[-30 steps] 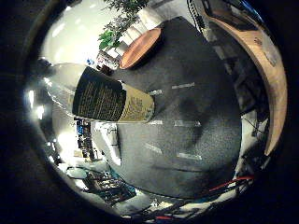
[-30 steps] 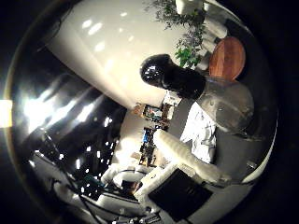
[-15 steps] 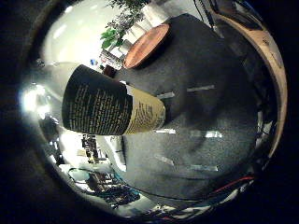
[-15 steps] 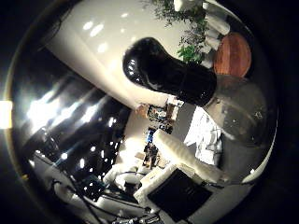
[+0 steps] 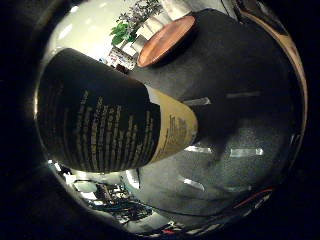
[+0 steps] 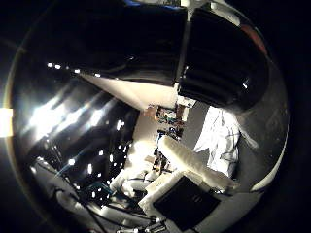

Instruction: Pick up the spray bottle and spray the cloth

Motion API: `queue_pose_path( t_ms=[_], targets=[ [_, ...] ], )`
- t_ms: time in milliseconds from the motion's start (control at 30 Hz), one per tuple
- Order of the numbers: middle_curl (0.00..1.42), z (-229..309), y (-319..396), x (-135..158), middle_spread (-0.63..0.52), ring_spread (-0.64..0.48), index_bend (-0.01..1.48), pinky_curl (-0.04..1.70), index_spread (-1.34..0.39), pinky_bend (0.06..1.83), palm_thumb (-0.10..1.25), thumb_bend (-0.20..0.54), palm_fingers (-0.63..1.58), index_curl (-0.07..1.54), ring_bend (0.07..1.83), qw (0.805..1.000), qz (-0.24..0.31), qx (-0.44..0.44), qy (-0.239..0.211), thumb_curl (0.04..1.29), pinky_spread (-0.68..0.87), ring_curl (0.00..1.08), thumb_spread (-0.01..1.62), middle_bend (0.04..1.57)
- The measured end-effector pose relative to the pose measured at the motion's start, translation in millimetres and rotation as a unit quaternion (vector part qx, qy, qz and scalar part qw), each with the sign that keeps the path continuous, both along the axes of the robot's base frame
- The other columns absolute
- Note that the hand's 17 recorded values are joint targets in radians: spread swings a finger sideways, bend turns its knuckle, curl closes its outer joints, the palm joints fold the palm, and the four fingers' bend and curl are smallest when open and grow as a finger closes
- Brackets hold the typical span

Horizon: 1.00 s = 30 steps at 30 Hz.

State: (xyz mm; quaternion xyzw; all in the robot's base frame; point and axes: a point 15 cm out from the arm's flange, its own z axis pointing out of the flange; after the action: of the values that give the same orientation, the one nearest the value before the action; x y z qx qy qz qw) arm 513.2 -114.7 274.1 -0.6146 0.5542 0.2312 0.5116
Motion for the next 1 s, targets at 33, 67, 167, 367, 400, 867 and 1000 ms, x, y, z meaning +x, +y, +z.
queue_pose_path(
  t_ms=[33,67,167,367,400,867,1000],
  targets=[
    [0.34,-0.1,2.6,0.7,0.01,-0.03,0.16,0.30,-0.32,0.43,0.57,-0.024,0.24,0.29,0.40,1.000,0.002,0.000,0.000,0.29,0.31,0.24,1.03,0.20],
    [0.34,-0.1,3.1,0.9,0.01,-0.03,0.16,0.30,-0.32,0.43,0.57,-0.024,0.24,0.29,0.40,1.000,0.003,0.000,0.000,0.28,0.31,0.24,1.03,0.20],
    [0.34,-1.0,8.0,2.9,0.01,-0.03,0.16,0.30,-0.32,0.44,0.57,-0.024,0.24,0.29,0.40,1.000,0.006,0.000,0.001,0.28,0.31,0.24,1.03,0.20],
    [0.35,-2.4,24.5,10.5,0.01,-0.03,0.16,0.29,-0.31,0.44,0.57,-0.024,0.26,0.28,0.41,1.000,0.014,0.013,-0.001,0.28,0.31,0.24,1.03,0.21],
    [0.35,-2.8,25.0,10.8,0.01,-0.03,0.16,0.29,-0.31,0.44,0.57,-0.024,0.26,0.28,0.41,1.000,0.014,0.014,-0.001,0.28,0.31,0.24,1.03,0.22],
    [0.40,-9.4,44.7,14.6,-0.05,-0.08,0.17,0.25,-0.29,0.43,0.59,-0.024,0.43,0.29,0.51,0.999,0.031,0.020,0.005,0.29,0.17,0.24,1.04,0.37],
    [0.45,-12.8,49.5,15.0,-0.13,-0.14,0.18,0.22,-0.29,0.44,0.60,-0.022,0.60,0.31,0.62,0.999,0.035,0.021,0.008,0.29,0.06,0.27,1.04,0.49]
  ],
)
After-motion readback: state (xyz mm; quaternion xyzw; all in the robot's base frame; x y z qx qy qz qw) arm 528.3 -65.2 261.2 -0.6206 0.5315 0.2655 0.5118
